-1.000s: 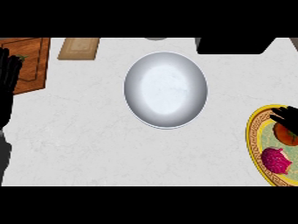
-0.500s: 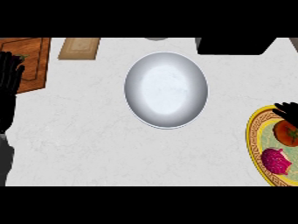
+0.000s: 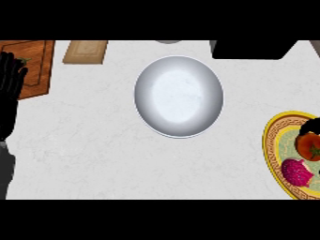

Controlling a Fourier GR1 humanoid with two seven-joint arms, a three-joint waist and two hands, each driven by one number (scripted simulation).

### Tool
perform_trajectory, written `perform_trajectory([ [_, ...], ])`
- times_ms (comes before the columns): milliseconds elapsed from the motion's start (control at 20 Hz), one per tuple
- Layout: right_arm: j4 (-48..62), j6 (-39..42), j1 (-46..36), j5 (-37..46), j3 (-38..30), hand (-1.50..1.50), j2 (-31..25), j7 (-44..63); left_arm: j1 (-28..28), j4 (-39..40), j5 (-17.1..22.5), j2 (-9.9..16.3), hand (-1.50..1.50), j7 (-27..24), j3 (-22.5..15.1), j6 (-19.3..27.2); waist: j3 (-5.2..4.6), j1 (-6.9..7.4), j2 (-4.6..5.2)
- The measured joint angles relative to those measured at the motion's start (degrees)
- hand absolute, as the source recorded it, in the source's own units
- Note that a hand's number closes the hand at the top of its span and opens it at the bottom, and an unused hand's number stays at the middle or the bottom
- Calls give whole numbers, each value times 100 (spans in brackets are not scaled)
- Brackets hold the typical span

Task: Pick the tomato from the plate and place it in the bowl

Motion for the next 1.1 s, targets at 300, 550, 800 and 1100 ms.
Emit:
perform_trajectory([
  [300, 992, 879, -1566, 384, 338, 150, -440, -55, -411, -9, -17, -142, 0, -6, -304, -120, 46, 673, 255],
  [550, 1748, 1244, -2515, 472, 430, 150, -720, -260, -581, 8, -54, -237, 0, -44, -477, -171, 81, 970, 376],
  [800, 2375, 1264, -3291, 380, 327, 150, -895, -418, -709, 91, -77, -269, 0, -32, -509, -151, 96, 980, 397],
  [1100, 2984, 1271, -4118, 51, 36, 150, -1079, -585, -825, 163, -108, -254, 0, 37, -483, -90, 98, 915, 369],
])
